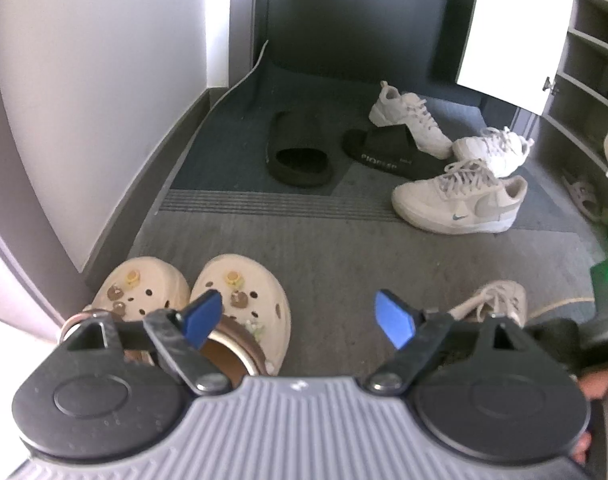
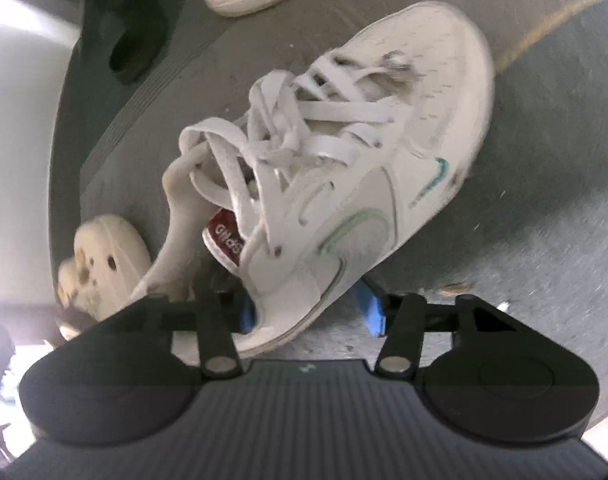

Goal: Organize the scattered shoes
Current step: 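Grasp the other white Nike sneaker by its collar with the right gripper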

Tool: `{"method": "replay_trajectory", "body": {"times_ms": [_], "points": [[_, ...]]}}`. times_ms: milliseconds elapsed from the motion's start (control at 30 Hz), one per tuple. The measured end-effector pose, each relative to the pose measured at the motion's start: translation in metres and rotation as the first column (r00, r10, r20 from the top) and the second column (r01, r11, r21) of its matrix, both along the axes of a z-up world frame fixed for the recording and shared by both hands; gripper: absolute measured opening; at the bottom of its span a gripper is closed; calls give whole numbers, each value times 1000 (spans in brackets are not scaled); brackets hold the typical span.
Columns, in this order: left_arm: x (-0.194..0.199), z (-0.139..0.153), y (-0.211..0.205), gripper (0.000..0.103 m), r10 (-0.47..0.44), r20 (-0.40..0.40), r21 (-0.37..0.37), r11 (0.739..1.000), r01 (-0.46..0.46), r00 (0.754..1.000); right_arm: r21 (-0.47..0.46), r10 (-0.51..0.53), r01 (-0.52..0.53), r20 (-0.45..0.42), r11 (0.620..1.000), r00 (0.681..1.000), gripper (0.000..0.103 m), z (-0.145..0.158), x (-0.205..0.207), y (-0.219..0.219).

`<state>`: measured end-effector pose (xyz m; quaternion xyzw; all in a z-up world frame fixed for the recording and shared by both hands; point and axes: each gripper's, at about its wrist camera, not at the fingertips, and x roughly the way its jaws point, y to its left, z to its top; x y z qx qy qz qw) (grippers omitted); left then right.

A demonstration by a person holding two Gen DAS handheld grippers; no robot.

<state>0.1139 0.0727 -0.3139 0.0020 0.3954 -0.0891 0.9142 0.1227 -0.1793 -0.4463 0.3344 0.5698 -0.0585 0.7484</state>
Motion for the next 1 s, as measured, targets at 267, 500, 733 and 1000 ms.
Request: {"method": "replay_trajectory", "body": {"times_ms": [267, 500, 733, 1000], "points": [[-1, -8, -14, 87, -47, -15, 21, 999, 48, 999, -139, 221, -202, 139, 969, 965, 30, 20, -19, -17], [1, -9, -27, 87, -67, -10, 41, 997, 67, 998, -187, 332, -296, 204, 937, 921, 26, 30, -27, -32], [3, -11, -44, 87, -100, -17, 46, 994, 101, 995, -143, 278, -249, 242, 958, 930, 26, 35, -35, -43], [5, -13, -59, 87, -140, -17, 45, 989, 140, 990, -35, 92, -86, 259, 996, 961, 26, 33, -36, -67]]}}
